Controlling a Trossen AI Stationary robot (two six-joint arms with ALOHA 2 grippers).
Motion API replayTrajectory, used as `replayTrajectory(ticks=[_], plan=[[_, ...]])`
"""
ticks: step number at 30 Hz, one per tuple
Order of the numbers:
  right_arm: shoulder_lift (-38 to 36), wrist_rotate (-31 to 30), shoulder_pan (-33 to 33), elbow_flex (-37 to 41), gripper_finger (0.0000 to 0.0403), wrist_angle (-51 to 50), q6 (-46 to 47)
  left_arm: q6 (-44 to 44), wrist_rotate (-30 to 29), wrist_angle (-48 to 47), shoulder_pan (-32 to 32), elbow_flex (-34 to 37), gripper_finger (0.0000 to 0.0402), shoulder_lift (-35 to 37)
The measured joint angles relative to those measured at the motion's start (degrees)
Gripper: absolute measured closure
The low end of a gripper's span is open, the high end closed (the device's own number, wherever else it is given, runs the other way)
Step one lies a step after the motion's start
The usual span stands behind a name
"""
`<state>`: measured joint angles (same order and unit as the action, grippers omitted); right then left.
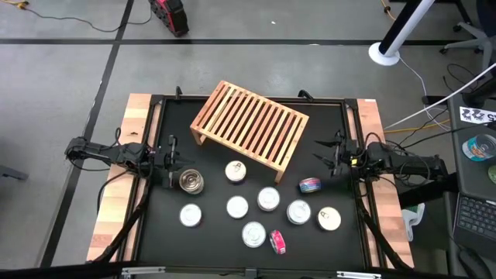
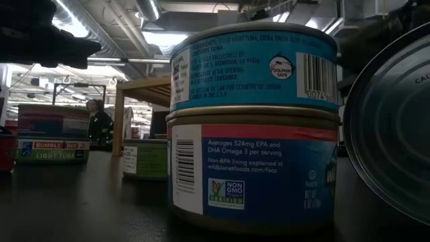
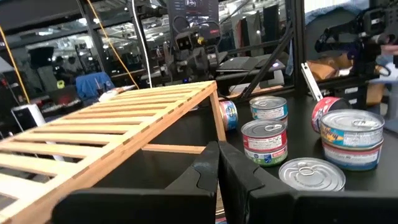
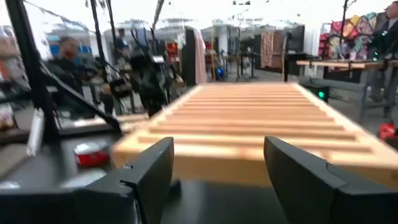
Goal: Stack canned seafood by type on shelf
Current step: Put the blue and pink tuna can on the shelf
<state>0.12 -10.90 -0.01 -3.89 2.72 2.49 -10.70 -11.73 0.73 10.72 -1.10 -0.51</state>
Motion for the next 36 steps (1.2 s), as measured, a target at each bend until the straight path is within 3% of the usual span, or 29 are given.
replayTrajectory(ticks=[8, 16, 25, 36], plan=[[0.0, 5.9, 0.0, -5.7, 0.0155, -1.7, 1.9, 6.1, 0.0, 0.0, 0.0, 0.0, 0.0396, 0.0], [2.1, 7.5, 0.0, -14.4, 0.0155, -17.2, 3.3, 6.5, 0.0, 0.0, 0.0, 0.0, 0.0396, 0.0], [12.3, 8.4, 0.0, -22.0, 0.0155, -28.6, 3.6, 15.8, 0.0, 0.0, 0.0, 0.0, 0.0396, 0.0], [28.0, 19.9, 0.0, -28.5, 0.0155, -34.6, 3.7, 18.2, 0.0, 0.0, 0.0, 0.0, 0.0396, 0.0]])
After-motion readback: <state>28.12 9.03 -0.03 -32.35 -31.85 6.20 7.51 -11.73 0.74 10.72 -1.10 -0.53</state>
